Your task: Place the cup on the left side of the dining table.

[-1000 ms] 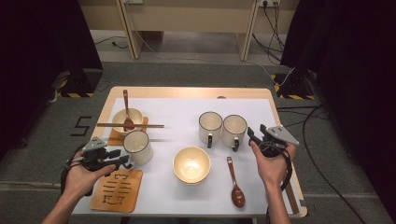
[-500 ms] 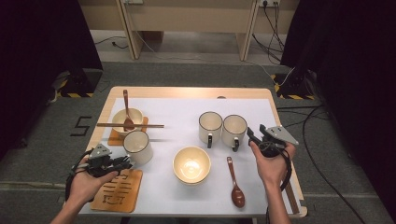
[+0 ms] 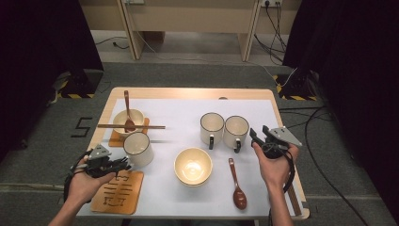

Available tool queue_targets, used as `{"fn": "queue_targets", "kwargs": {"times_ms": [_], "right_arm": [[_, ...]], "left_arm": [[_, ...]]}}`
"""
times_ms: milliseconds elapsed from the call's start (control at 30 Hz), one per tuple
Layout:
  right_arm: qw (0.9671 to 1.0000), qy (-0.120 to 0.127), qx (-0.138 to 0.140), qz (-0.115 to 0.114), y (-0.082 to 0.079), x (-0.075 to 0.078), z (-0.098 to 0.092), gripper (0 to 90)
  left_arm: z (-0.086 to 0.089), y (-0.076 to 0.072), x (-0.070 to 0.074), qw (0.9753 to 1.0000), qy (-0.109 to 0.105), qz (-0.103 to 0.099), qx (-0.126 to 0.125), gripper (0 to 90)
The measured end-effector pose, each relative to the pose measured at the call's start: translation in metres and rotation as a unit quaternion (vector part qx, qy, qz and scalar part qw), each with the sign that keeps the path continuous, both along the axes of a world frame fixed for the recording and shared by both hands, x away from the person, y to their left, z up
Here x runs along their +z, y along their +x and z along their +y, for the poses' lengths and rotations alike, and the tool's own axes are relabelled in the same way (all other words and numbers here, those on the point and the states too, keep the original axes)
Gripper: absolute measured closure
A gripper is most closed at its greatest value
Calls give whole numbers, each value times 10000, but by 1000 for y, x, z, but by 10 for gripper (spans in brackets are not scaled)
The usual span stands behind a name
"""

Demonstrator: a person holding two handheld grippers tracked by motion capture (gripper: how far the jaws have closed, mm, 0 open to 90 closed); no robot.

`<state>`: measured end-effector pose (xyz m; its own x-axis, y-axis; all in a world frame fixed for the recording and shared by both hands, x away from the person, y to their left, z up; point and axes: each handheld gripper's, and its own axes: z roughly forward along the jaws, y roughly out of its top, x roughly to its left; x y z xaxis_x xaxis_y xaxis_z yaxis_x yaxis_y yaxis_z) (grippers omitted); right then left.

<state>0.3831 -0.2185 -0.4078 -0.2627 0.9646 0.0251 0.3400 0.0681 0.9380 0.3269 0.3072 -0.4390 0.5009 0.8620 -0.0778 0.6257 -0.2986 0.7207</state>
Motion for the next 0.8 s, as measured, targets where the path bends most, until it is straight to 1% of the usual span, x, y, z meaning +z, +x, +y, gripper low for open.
{"fn": "queue_targets", "kwargs": {"times_ms": [67,167,233,433,500,600,633,700,800], "right_arm": [[10000,-6,4,3,0,0,0,485],[10000,-5,1,52,0,0,1,485],[10000,1,12,31,0,-1,2,485],[10000,-20,11,65,1,-2,2,485],[10000,-28,5,57,1,-2,2,485],[10000,-20,6,67,1,-2,2,485],[10000,-19,7,67,1,-2,2,485],[10000,-14,7,61,1,-2,2,486],[10000,-15,11,68,1,-2,2,485]], "left_arm": [[7,1,0,9999,8,3,109,736],[12,3,0,9998,52,4,167,728],[19,6,0,9997,69,49,245,725],[30,16,-2,9990,192,90,400,736],[33,20,-3,9986,238,85,471,746],[37,28,-5,9980,251,81,573,757],[37,28,-5,9980,251,81,573,760],[39,34,-5,9975,281,93,636,764],[41,39,-6,9972,288,89,683,768]]}}
